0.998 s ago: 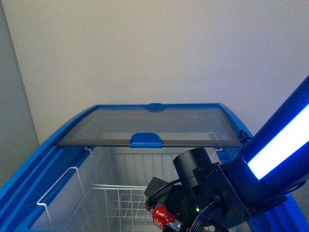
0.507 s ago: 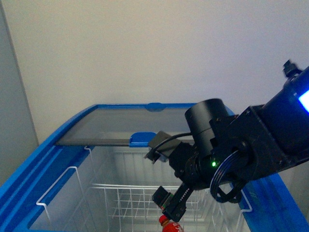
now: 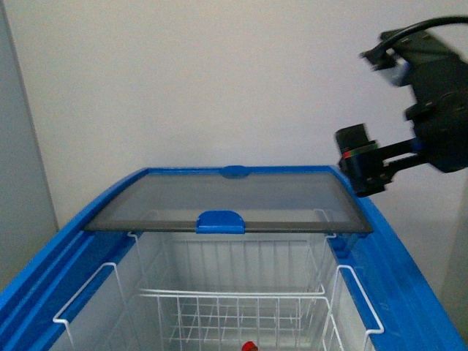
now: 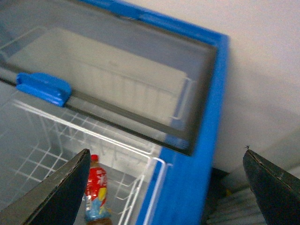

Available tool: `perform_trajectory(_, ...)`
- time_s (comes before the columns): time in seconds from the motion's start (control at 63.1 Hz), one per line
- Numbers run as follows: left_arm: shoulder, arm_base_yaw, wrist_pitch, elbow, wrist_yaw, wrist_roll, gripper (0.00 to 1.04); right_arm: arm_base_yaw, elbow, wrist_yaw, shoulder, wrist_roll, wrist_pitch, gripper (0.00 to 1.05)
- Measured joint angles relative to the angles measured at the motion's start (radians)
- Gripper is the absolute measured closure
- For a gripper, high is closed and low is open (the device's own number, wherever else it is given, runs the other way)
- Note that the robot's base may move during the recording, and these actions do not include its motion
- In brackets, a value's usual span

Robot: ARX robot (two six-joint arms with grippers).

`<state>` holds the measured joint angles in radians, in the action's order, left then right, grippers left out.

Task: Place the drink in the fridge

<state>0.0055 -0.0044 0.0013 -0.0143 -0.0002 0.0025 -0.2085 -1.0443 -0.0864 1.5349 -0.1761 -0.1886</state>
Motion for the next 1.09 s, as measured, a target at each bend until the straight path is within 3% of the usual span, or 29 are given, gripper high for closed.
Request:
perform_trajectory(0.079, 0.0, 0.0, 0.0, 0.0, 0.0, 0.0, 1.02, 0.006, 0.116, -0.099, -0.183, 0.025, 0.043, 0.07)
perform_trajectory(0.285, 0.0, 0.0, 0.0, 0.0, 0.0, 0.0, 1.02, -0.062, 0.43, -0.208, -0.731, 0.116, 0.241, 0.08)
perform_trajectory(0.364, 0.0, 0.0, 0.0, 0.0, 0.0, 0.0, 1.02, -0.04, 0.538, -0.153, -0.846, 0.144, 0.016, 0.24)
perform_trajectory(0.412, 0.0, 0.0, 0.0, 0.0, 0.0, 0.0, 1.02, -0.023, 0.584, -0.132, -0.878, 0.153, -0.043, 0.33)
perform_trajectory(0.523, 0.0, 0.0, 0.0, 0.0, 0.0, 0.0, 1.02, 0.021, 0.699, -0.09, -0.925, 0.16, -0.076, 0.54)
perform_trajectory(0.65, 0.0, 0.0, 0.0, 0.0, 0.0, 0.0, 1.02, 0.076, 0.808, -0.039, -0.995, 0.162, -0.096, 0.85)
perform_trajectory(0.76, 0.0, 0.0, 0.0, 0.0, 0.0, 0.0, 1.02, 0.097, 0.847, -0.018, -1.042, 0.162, -0.1, 1.02)
perform_trajectory(0.84, 0.0, 0.0, 0.0, 0.0, 0.0, 0.0, 1.02, 0.169, 0.875, 0.073, -1.077, 0.164, -0.099, 1.02)
perform_trajectory(0.887, 0.0, 0.0, 0.0, 0.0, 0.0, 0.0, 1.02, 0.2, 0.899, 0.076, -1.1, 0.165, -0.097, 1.02)
perform_trajectory(1.093, 0.0, 0.0, 0.0, 0.0, 0.0, 0.0, 1.02, 0.206, 0.952, 0.086, -1.173, 0.165, -0.077, 1.02)
